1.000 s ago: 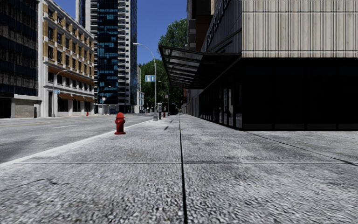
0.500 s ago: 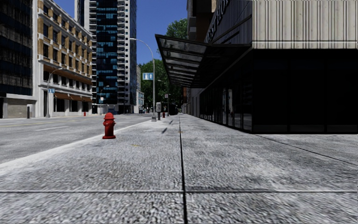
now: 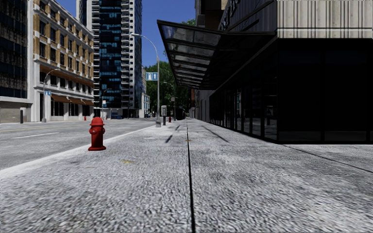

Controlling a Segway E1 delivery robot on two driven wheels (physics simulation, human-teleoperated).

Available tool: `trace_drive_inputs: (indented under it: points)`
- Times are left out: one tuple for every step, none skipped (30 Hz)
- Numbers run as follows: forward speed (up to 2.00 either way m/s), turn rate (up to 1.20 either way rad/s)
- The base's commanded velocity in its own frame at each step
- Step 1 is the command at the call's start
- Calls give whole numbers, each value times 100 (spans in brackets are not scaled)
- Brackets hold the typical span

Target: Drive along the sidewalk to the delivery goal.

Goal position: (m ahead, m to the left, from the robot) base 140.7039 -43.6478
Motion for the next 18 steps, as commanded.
trace_drive_inputs:
  points:
    - [200,0]
    - [200,0]
    - [200,0]
    - [200,0]
    - [200,0]
    - [200,0]
    - [200,0]
    - [200,0]
    - [200,0]
    - [200,0]
    - [200,0]
    - [200,0]
    - [200,0]
    - [200,0]
    - [200,0]
    - [200,0]
    - [200,0]
    - [200,0]
